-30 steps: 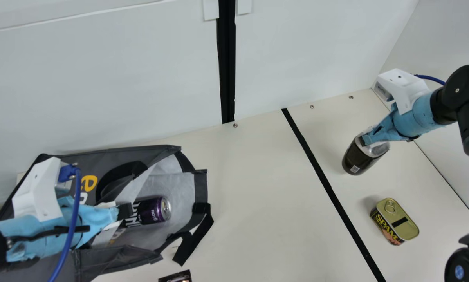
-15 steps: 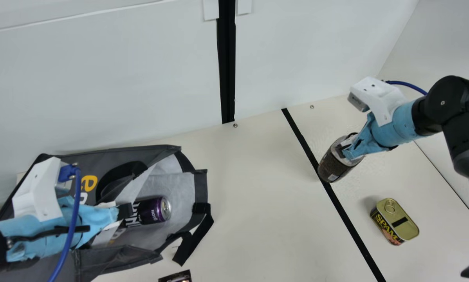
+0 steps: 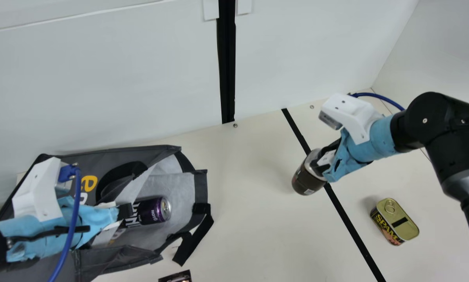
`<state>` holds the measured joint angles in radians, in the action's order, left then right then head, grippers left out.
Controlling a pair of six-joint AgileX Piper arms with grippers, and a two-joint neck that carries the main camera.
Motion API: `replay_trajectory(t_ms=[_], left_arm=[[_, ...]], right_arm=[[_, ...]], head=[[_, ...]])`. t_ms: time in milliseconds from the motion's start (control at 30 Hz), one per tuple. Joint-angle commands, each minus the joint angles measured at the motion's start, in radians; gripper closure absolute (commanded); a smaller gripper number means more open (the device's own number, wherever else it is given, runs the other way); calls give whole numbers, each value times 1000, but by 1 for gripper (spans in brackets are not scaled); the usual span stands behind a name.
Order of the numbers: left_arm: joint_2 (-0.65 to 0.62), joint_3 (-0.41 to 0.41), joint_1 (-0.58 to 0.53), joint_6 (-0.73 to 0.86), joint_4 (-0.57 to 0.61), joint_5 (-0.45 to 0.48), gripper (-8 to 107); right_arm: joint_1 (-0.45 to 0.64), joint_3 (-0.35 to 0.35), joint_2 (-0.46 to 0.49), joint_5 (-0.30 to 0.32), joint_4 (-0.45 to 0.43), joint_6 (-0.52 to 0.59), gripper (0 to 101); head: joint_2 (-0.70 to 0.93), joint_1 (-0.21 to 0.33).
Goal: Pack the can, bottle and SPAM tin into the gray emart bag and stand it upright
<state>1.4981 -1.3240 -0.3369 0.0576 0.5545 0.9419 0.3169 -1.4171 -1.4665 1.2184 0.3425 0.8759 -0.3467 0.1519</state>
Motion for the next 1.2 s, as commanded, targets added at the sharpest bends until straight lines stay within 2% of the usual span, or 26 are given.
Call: replay_trajectory(t_ms=[0, 867, 1167], left_arm=[[0, 0, 0, 0, 0, 0, 107], [0, 0, 0, 0, 0, 0, 107], [0, 0, 0, 0, 0, 0, 107]], right_arm=[[-24, 14, 11, 2, 9, 8, 101], [-311, 130, 78, 2, 57, 165, 101], [-344, 119, 83, 2, 84, 212, 101]], head=[[-2, 23], [-2, 23], [-2, 23]])
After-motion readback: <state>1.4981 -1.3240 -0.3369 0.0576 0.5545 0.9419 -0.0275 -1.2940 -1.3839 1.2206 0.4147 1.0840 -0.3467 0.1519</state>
